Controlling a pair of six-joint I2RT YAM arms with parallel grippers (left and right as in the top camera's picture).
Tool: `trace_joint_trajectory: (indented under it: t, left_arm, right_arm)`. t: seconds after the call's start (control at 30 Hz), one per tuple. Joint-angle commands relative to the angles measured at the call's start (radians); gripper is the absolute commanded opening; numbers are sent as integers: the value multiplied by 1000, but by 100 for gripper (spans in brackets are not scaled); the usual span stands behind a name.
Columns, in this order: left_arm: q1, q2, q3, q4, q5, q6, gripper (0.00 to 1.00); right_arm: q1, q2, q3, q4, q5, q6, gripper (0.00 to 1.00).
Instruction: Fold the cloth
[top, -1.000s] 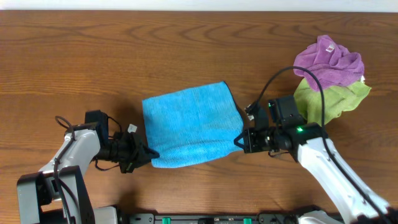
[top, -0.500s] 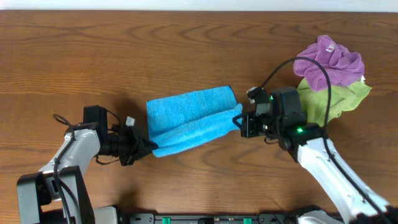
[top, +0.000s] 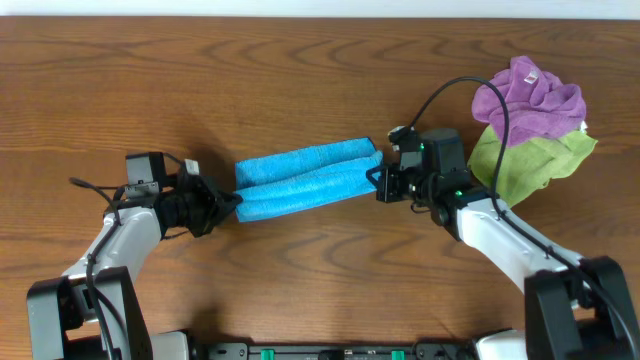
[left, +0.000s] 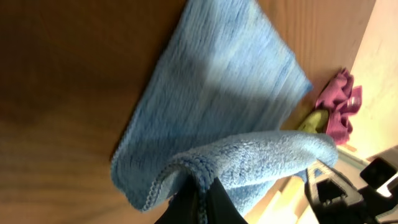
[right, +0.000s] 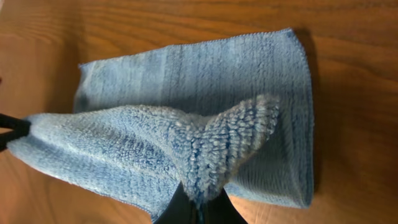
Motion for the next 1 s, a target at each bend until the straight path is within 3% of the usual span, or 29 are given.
trace_joint_trajectory:
  t: [0.0, 0.53, 0.7, 0.97]
  left_arm:
    - [6, -9, 10, 50, -93, -56, 6]
    - [-27, -7, 10, 256, -288, -101, 6]
    - [-34, -7, 10, 262, -280, -103, 6]
    - [-34, -7, 10, 215, -151, -129, 9]
  right_arm:
    - [2, 35, 3, 42, 48, 8, 1]
    - [3, 214, 124, 96, 100, 3, 1]
    - [15, 250, 154, 97, 101, 2, 1]
    - [27, 253, 163, 108, 129, 2, 2]
